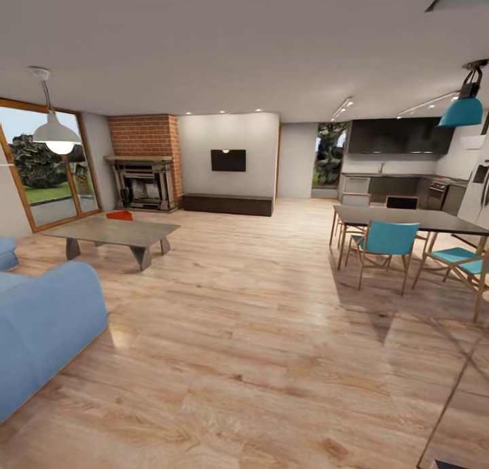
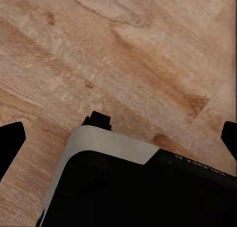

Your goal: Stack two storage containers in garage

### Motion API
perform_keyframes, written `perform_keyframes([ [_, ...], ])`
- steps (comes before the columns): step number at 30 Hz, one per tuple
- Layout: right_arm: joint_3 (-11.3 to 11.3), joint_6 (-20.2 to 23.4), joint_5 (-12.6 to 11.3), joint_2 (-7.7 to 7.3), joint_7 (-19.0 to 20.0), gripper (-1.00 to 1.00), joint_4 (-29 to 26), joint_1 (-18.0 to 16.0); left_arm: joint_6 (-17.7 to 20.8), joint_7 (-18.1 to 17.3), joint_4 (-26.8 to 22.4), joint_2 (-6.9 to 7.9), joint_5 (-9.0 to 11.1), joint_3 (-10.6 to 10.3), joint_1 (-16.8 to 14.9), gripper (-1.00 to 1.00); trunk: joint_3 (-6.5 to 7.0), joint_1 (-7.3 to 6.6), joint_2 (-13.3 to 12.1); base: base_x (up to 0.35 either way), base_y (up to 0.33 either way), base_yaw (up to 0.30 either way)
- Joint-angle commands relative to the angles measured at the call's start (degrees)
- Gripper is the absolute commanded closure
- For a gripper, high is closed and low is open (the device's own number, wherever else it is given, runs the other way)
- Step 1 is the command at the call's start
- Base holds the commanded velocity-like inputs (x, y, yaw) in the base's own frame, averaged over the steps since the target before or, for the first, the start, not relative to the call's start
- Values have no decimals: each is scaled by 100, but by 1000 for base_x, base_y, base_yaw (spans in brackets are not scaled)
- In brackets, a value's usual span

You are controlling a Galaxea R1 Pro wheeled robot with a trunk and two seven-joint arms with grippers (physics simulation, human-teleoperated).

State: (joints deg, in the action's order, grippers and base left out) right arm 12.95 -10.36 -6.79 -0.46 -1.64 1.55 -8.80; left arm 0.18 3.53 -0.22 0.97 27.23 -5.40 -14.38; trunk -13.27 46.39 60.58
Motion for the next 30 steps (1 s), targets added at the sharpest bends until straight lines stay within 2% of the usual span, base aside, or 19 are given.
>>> perform_keyframes([
  [1, 50, -34, -59, 2, -3, -100, 16, -8, 2, 16, -1, 0, 46, -49, -3, -100, -7, 4, 4, 322, 0, 0],
  [30, 55, -23, -62, 2, 8, -100, 12, -8, 2, 16, -3, -9, 46, -49, -3, -100, -7, 4, 4, 322, 0, 0],
])
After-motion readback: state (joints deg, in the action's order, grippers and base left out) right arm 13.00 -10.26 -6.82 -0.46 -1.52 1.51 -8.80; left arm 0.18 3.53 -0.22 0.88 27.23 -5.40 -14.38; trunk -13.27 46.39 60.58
